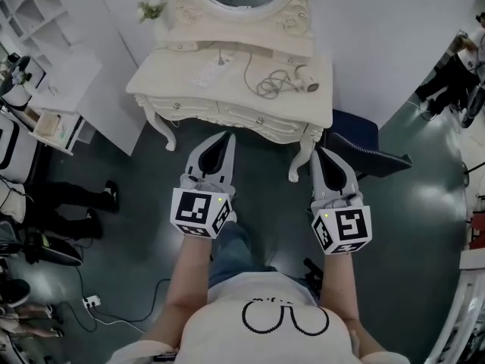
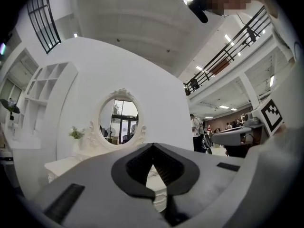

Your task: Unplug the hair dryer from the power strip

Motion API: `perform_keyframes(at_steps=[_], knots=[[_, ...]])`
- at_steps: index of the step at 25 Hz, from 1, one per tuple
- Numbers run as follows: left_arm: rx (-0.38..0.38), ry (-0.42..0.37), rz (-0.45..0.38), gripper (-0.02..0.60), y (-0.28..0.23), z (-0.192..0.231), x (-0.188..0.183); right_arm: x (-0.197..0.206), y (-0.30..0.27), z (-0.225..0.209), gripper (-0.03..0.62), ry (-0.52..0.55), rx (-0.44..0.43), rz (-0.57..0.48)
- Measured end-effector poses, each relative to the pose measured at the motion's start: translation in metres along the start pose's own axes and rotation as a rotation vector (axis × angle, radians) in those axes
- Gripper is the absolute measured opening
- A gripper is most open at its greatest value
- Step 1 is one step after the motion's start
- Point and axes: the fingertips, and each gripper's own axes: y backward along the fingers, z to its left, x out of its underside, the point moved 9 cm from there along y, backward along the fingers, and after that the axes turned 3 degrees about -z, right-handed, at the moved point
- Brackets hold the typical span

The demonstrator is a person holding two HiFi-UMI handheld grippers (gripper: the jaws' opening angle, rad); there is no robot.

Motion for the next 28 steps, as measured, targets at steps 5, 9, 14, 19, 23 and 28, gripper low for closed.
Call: perform_keyframes(at_steps=[5, 9, 14, 19, 23, 28], knots=[[0.031, 0.005, -0.008, -0.002, -0.039, 0.079, 0.004, 0.006, -0.09, 0.011, -0.002, -0.034, 0.004, 0.013], [0.017, 0.004, 0.017, -0.002, -0.064, 0.147, 0.01, 0.011, -0.162, 0.029, -0.001, -0.071, -0.03, 0.034], [0.023, 0.022, 0.061, -0.002, -0.092, 0.217, 0.018, 0.01, -0.238, 0.046, -0.001, -0.082, -0.049, 0.036], [0.038, 0.062, 0.091, -0.002, -0.106, 0.264, 0.031, 0.016, -0.289, 0.061, -0.002, -0.071, -0.069, 0.061], [0.032, 0.098, 0.117, -0.002, -0.118, 0.291, 0.041, 0.025, -0.321, 0.066, -0.002, -0.079, -0.102, 0.093], [0.036, 0.144, 0.149, 0.078, -0.138, 0.321, 0.055, 0.037, -0.362, 0.064, 0.0, -0.105, -0.117, 0.109]])
